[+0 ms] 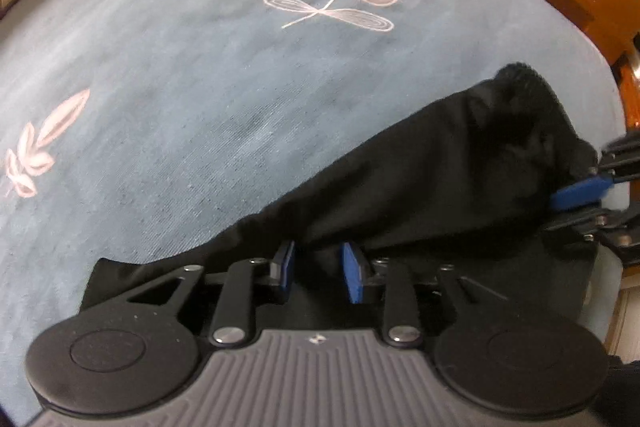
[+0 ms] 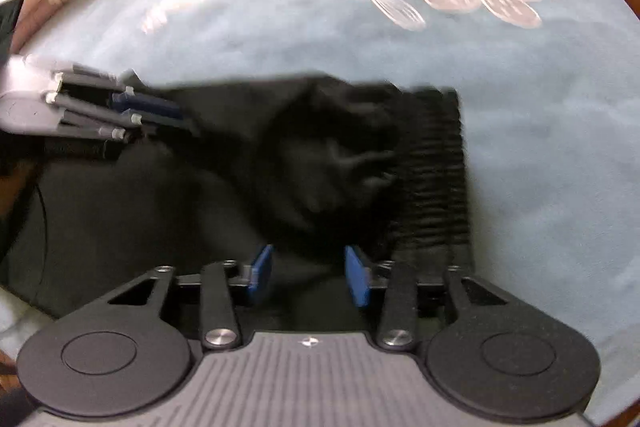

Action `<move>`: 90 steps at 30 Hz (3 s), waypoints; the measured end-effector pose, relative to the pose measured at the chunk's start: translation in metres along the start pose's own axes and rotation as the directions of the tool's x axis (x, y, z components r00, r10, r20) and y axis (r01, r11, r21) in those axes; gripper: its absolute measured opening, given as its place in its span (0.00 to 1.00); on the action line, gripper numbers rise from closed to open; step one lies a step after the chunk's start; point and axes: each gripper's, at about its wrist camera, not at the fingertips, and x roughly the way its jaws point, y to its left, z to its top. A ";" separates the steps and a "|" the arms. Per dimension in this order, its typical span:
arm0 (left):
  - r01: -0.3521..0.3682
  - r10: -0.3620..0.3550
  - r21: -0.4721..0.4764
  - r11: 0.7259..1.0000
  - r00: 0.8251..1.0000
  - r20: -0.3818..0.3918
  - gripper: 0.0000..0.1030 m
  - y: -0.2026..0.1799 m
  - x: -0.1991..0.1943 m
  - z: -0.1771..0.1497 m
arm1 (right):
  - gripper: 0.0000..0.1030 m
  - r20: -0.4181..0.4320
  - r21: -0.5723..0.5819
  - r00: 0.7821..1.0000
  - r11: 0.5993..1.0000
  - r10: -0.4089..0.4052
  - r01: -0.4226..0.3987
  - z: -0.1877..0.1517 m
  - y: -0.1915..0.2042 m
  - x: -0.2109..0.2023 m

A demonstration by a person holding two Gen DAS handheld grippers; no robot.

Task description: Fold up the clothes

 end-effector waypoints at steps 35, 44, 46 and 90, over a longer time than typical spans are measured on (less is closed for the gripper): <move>-0.001 0.033 0.234 0.972 0.991 -0.131 0.27 -0.028 -0.113 -0.196 | 0.24 -0.317 -0.871 0.922 0.315 0.224 -0.376 -0.033 0.205 0.029; 0.117 -0.062 0.246 0.962 0.973 -0.221 0.30 -0.022 -0.097 -0.213 | 0.22 -0.389 -0.873 0.905 0.248 0.171 -0.421 -0.041 0.227 0.063; 0.156 -0.111 0.184 0.970 0.965 -0.237 0.30 -0.013 -0.099 -0.210 | 0.23 -0.427 -0.830 0.887 0.312 0.178 -0.462 -0.032 0.223 0.065; -0.565 0.486 -0.378 0.734 0.825 -0.289 0.42 0.206 -0.081 -0.114 | 0.78 -0.359 -0.219 0.888 0.899 0.288 -0.380 0.062 0.242 0.119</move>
